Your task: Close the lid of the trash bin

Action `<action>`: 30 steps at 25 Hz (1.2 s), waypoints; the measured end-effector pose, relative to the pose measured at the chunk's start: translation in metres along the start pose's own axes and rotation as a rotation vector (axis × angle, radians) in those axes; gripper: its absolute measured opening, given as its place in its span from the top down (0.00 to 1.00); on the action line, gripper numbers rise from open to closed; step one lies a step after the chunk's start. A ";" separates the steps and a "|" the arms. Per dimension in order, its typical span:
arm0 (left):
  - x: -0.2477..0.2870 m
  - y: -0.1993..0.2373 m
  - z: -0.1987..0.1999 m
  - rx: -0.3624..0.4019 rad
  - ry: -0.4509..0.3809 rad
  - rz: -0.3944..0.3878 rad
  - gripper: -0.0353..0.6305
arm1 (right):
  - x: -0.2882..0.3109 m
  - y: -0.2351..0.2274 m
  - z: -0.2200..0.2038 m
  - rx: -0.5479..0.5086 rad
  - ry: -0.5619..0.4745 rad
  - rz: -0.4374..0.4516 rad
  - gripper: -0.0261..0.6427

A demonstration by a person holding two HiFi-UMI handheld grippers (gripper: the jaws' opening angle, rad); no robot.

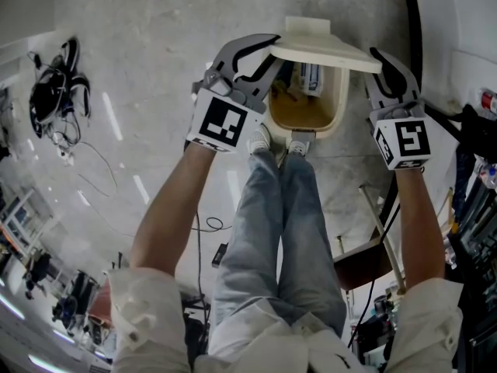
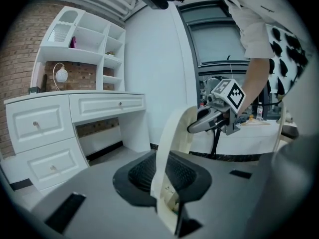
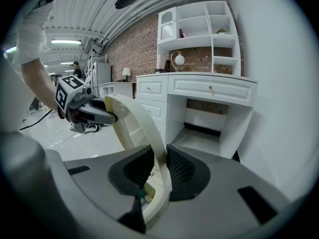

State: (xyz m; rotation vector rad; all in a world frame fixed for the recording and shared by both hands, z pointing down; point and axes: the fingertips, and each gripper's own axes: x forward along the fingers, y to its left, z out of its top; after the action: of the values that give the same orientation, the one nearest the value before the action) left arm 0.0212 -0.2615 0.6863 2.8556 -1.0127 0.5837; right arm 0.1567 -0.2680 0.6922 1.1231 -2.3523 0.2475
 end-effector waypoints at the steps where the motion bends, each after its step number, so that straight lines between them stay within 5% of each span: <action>1: -0.001 -0.002 0.000 0.005 0.003 -0.005 0.84 | -0.002 0.001 -0.001 0.002 0.002 0.000 0.82; 30: -0.027 -0.063 -0.037 0.186 0.084 -0.191 0.81 | -0.029 0.043 -0.041 -0.042 0.080 0.034 0.79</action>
State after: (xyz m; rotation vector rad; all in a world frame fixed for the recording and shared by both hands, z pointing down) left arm 0.0290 -0.1894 0.7148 3.0098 -0.6977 0.8101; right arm 0.1543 -0.2054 0.7141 1.0355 -2.2969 0.2485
